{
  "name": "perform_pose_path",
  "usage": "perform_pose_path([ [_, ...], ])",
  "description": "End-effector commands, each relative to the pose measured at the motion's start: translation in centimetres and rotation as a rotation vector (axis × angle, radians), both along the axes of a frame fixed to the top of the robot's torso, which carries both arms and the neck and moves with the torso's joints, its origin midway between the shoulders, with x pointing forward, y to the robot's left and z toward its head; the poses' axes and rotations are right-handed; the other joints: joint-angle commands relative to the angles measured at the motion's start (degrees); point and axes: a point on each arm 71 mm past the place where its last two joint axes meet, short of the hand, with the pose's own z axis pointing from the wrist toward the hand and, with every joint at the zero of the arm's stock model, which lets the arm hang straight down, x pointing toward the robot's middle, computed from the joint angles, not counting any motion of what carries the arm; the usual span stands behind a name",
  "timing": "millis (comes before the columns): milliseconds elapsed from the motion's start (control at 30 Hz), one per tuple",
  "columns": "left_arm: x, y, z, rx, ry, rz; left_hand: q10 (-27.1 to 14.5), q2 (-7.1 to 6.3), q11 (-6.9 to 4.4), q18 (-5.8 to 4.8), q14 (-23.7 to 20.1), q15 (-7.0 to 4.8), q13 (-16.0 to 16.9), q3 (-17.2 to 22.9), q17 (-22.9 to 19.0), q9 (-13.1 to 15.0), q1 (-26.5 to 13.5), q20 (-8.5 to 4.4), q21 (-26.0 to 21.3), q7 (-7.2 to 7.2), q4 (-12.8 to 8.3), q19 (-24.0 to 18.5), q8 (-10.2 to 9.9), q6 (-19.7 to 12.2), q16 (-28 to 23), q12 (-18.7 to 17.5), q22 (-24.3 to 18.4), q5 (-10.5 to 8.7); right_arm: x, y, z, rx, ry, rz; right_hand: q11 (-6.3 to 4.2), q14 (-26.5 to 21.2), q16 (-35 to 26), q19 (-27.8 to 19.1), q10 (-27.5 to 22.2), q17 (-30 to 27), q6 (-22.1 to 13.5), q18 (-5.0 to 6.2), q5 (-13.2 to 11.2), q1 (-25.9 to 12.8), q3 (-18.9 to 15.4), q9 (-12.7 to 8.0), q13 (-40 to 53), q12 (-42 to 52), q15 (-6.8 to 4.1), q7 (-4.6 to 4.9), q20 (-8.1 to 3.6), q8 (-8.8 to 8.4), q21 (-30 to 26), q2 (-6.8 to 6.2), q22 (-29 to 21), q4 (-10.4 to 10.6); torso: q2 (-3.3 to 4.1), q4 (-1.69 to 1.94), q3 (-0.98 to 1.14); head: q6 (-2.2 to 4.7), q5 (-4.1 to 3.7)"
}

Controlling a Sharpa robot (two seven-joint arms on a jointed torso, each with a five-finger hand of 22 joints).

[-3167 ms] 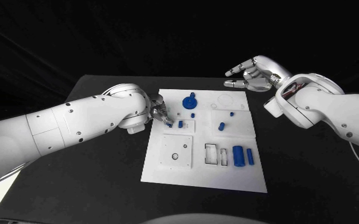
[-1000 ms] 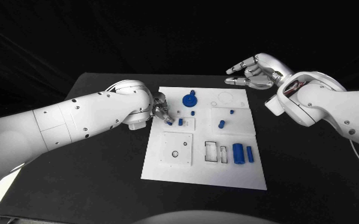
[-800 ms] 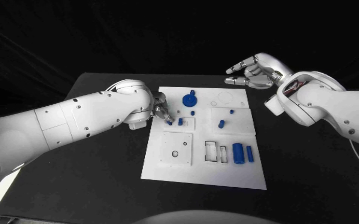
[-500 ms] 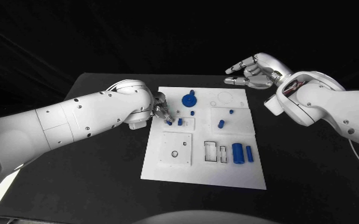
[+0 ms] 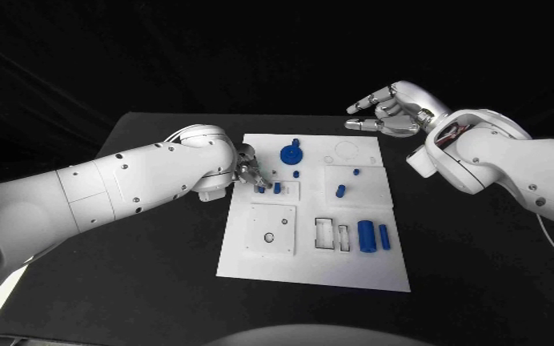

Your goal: Assemble the parts on the task board

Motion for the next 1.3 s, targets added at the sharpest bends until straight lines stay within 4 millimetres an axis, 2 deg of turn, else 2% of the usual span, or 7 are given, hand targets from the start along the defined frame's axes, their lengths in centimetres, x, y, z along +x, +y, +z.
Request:
perform_pose_path([
  [33,-0.2,0.0,-0.5,0.028,0.026,-0.016,0.1,-0.48,0.12,-0.89,5.9,-0.42,-0.1,-1.6,15.1,-0.1,-1.3,-0.36,0.2,0.53,0.8,3.3,-0.1,-0.1,0.2,0.1,5.8,-0.15,-0.1,0.1,0.0,-0.003,0.003,0.017,0.05,4.7,-0.3,-0.3,-0.5,9.7,-0.1,1.1,-0.3,0.4,-0.5,0.1,6.6,-0.2,-0.07,-0.14,0.08,0.32,-0.2,0.23,-0.1,0.0,0.01,0.03,0.01,0.03,-0.03],
  [367,0.0,0.3,-0.4,0.026,0.007,0.003,0.0,-0.84,0.1,-0.9,5.9,-0.46,-0.1,-6.7,15.1,-0.2,-2.8,-0.42,0.2,0.53,3.1,3.3,0.2,0.1,0.2,0.0,5.9,-0.15,-0.1,0.1,0.0,-0.003,0.003,0.018,0.06,4.6,-0.4,-0.4,-0.6,9.5,-0.1,1.13,-0.3,0.3,-0.6,0.1,6.6,-0.4,-0.06,-0.12,0.08,0.3,-0.3,0.25,-0.2,0.1,0.0,0.03,-0.03,0.06,0.09],
  [667,0.0,0.6,-0.2,-0.051,-0.008,0.053,-1.1,0.23,0.13,-0.52,5.9,-0.57,-1.9,-13.6,15.1,-0.2,-2.4,-0.55,-1.2,0.57,5.6,2.8,0.6,-0.7,0.2,-1.4,4.4,0.13,0.0,0.1,-0.1,-0.005,0.007,0.02,0.07,4.6,-0.5,-0.5,-0.7,9.4,-0.2,1.17,-0.3,0.2,-0.6,0.0,6.5,-0.5,-0.06,-0.12,0.08,0.28,-0.4,0.26,-0.4,0.1,0.01,-0.04,-0.05,0.29,0.0],
  [1067,0.0,1.4,0.8,-0.326,-0.044,0.166,-16.3,1.21,2.85,2.58,5.1,1.54,-22.5,-20.1,12.3,-1.9,0.1,1.24,-14.8,3.63,5.8,-2.2,-0.8,-8.7,-1.7,-18.9,-10.0,0.42,0.0,0.0,-0.2,-0.007,0.01,0.018,0.07,4.6,-0.5,-0.5,-0.7,9.4,-0.2,1.17,-0.3,0.2,-0.6,0.0,6.5,-0.5,-0.06,-0.12,0.08,0.28,-0.4,0.26,-0.4,0.1,-0.02,0.06,0.01,0.45,-0.27],
  [1133,0.0,1.4,1.0,-0.385,-0.057,0.174,-19.8,1.42,3.84,4.46,2.2,2.28,-25.7,-20.5,4.5,-2.7,0.4,2.05,-24.9,4.56,5.8,-6.3,-1.1,-10.4,-7.6,-21.9,-19.9,0.44,0.0,0.0,-0.2,-0.007,0.01,0.018,0.07,4.6,-0.5,-0.5,-0.7,9.4,-0.2,1.17,-0.3,0.2,-0.6,0.0,6.5,-0.5,-0.06,-0.12,0.08,0.28,-0.4,0.26,-0.4,0.1,-0.02,0.05,-0.01,0.49,-0.29],
  [1200,0.0,1.3,1.3,-0.462,-0.068,0.169,-23.3,1.73,5.23,7.05,-4.6,3.63,-27.8,-20.5,-9.6,-3.9,0.9,3.29,-41.5,6.01,5.8,-13.4,-1.5,-12.9,-20.1,-24.1,-35.4,0.46,0.1,0.0,-0.2,-0.007,0.011,0.018,0.08,4.6,-0.5,-0.5,-0.7,9.3,-0.2,1.18,-0.3,0.1,-0.8,0.0,6.5,-0.5,-0.05,-0.1,0.08,0.27,-0.4,0.31,-0.5,0.2,0.01,0.01,-0.02,0.5,-0.35],
  [1300,0.1,1.1,1.8,-0.559,-0.101,0.146,-30.2,1.3,8.01,6.69,-18.0,6.48,-30.9,-21.2,-29.4,-5.7,1.7,5.27,-48.9,8.63,5.7,-18.4,-3.0,-17.4,-40.1,-28.2,-39.9,0.59,0.1,0.0,-0.2,-0.008,0.012,0.017,0.08,4.6,-0.5,-0.5,-0.7,9.3,-0.2,1.18,-0.3,0.1,-0.8,0.0,6.5,-0.5,-0.05,-0.1,0.08,0.27,-0.4,0.31,-0.5,0.2,0.01,0.0,-0.04,0.59,-0.47],
])
